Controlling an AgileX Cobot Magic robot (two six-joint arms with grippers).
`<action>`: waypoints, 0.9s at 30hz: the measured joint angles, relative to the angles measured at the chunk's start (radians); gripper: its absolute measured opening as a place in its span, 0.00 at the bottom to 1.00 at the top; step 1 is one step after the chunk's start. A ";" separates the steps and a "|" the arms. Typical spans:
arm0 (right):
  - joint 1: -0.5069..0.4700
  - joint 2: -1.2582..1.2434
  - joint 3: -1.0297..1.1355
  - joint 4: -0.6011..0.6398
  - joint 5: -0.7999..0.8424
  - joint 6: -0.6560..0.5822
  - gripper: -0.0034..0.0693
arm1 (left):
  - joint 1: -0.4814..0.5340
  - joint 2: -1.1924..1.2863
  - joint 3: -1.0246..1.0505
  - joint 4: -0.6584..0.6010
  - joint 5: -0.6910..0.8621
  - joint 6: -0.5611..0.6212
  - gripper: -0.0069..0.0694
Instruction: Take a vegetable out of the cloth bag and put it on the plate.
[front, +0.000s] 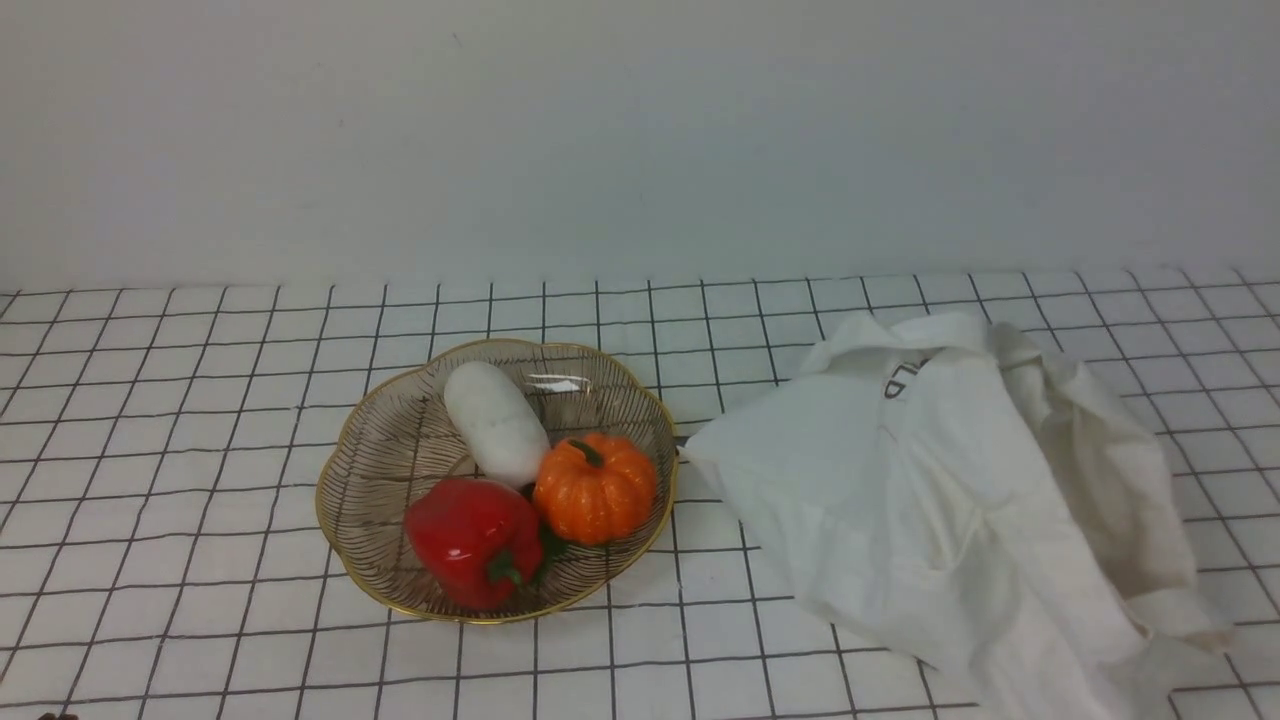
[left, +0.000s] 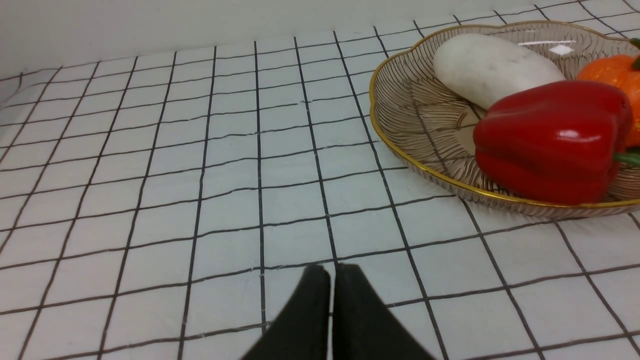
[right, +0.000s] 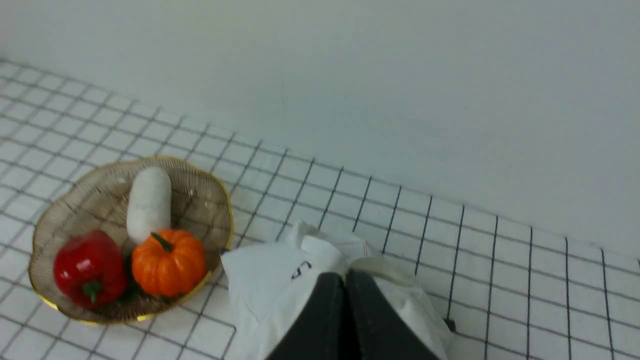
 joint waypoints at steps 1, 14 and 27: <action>0.000 -0.070 0.050 0.000 -0.061 0.007 0.03 | 0.000 0.000 0.000 0.000 0.000 0.000 0.08; 0.000 -0.711 0.708 -0.043 -0.668 0.162 0.03 | 0.000 0.000 0.000 0.000 0.000 0.000 0.08; 0.000 -0.712 0.732 -0.045 -0.639 0.181 0.03 | 0.000 0.000 0.000 0.000 0.000 0.000 0.08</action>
